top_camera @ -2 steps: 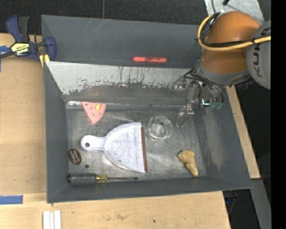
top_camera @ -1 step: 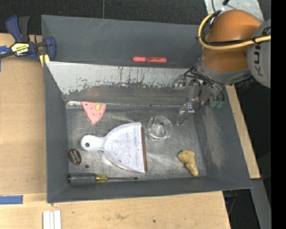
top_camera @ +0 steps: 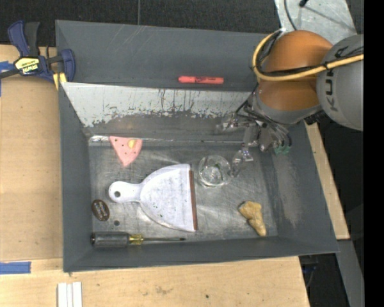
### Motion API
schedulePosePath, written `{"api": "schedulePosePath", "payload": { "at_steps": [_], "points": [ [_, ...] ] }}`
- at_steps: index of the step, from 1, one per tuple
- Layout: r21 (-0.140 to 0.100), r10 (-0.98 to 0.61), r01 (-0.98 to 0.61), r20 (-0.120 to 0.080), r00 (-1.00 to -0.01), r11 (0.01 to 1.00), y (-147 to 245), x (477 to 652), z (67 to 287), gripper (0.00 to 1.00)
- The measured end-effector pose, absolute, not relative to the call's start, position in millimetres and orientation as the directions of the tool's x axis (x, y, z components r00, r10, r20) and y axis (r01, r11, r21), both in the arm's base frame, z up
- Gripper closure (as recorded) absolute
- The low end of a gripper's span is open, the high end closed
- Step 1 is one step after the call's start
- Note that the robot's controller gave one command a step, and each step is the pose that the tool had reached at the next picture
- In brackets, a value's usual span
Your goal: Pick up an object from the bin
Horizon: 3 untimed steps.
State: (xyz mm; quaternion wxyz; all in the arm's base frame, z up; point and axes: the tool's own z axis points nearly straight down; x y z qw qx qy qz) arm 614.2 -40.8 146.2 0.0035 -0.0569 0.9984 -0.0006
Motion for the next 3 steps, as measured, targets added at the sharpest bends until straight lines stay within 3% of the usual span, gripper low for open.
{"api": "schedulePosePath", "payload": {
  "at_steps": [1, 2, 3],
  "points": [
    [0.000, -0.211, -0.211, 0.000, -0.977, 0.977, -33.8, 611.3, 125.9, 0.00],
    [-0.002, -0.321, -0.321, -0.005, -0.947, 0.947, -31.2, 615.1, 129.3, 0.00],
    [-0.002, -0.397, -0.397, -0.004, -0.918, 0.918, -18.1, 621.0, 71.6, 0.00]
  ]
}}
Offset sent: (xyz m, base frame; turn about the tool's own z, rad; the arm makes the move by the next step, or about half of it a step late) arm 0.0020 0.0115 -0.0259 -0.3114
